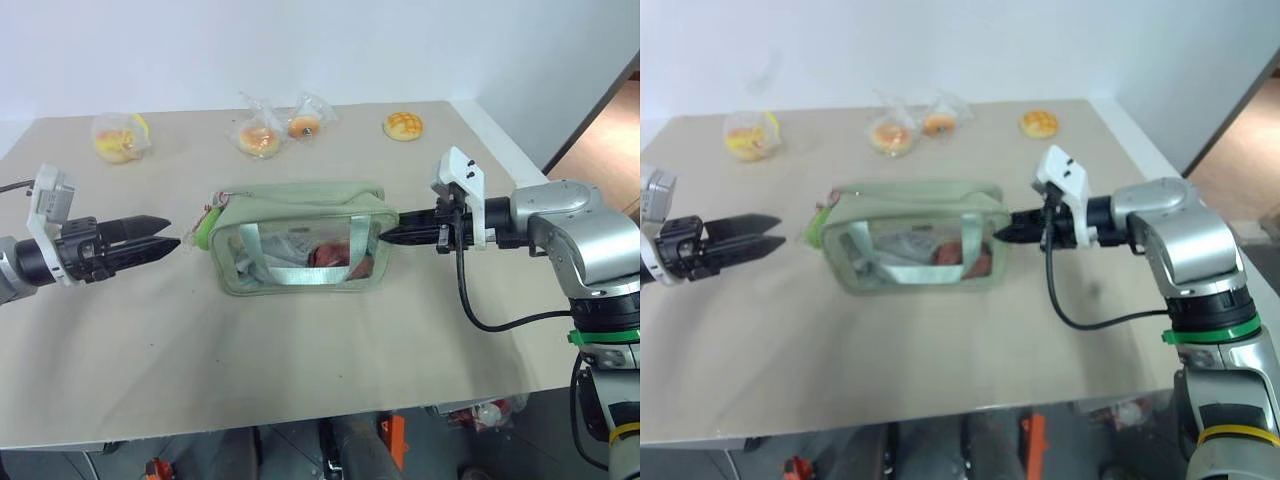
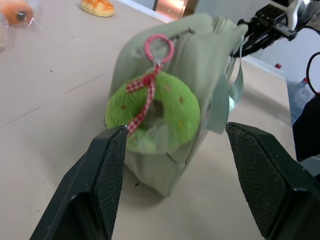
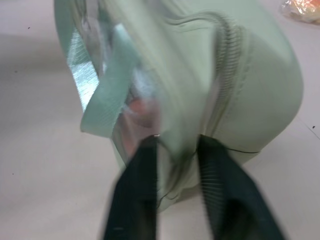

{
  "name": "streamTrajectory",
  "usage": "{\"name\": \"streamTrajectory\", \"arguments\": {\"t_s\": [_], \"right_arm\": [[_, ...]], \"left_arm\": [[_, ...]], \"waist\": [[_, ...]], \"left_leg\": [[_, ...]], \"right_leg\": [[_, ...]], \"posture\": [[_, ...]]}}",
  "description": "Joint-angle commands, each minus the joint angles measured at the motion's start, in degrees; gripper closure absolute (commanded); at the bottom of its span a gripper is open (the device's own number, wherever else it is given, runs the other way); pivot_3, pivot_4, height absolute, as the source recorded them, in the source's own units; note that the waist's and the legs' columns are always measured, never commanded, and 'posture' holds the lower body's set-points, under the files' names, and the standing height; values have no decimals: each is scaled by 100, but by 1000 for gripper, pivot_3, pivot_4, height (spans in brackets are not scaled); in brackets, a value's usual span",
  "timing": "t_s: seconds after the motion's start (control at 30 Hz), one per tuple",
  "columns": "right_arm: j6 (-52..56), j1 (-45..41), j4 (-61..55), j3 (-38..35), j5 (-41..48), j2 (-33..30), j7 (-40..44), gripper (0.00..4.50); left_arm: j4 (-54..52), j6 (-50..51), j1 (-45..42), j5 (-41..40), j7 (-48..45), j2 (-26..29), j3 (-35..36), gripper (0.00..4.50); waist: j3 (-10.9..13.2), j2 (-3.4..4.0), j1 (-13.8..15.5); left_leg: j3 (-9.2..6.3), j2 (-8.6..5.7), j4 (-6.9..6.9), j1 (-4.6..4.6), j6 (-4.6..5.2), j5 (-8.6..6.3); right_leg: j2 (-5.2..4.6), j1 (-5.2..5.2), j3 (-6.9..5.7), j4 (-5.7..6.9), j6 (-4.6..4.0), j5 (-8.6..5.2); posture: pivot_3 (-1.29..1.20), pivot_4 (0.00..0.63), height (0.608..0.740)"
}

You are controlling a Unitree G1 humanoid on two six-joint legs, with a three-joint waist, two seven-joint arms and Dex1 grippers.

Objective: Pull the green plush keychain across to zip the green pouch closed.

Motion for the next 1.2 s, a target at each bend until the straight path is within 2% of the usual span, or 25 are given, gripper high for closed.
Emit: {"name": "streamTrajectory", "arguments": {"t_s": [0.03, 0.63, 1.03, 1.13, 1.2], "right_arm": [[-46, -74, -124, -137, 60, -43, -55, 4427], [96, 100, -304, -208, 163, -114, -310, 4427], [128, 204, -395, -229, 243, -182, -420, 4427], [128, 217, -399, -234, 261, -188, -439, 4500], [126, 214, -388, -241, 270, -188, -452, 4500]], "left_arm": [[-35, -125, -18, 82, -121, 167, 128, 1239], [-160, -169, -305, 381, -76, -297, -706, 1239], [152, -183, -702, 515, -93, -527, -818, 1239], [151, -172, -707, 505, -112, -548, -805, 2009], [131, -170, -691, 486, -136, -544, -794, 2704]], "waist": [[0, 0, 1], [0, 0, 2], [0, 0, 2], [0, 0, 1], [0, 0, 0]], "left_leg": [[0, 0, 0, 0, 0, 0], [0, 0, 2, 1, 1, 0], [2, 0, 3, 1, 1, 1], [2, 0, 3, 1, 1, 1], [2, 0, 4, 1, 1, 1]], "right_leg": [[0, 0, 0, 0, 0, 0], [2, 2, 3, 1, 3, 3], [4, 2, 11, 1, 10, 7], [4, 2, 11, 1, 18, 12], [5, 2, 12, 1, 18, 12]], "posture": [[0, 150, 740], [0, 150, 740], [0, 150, 740], [0, 150, 740], [0, 150, 740]]}}
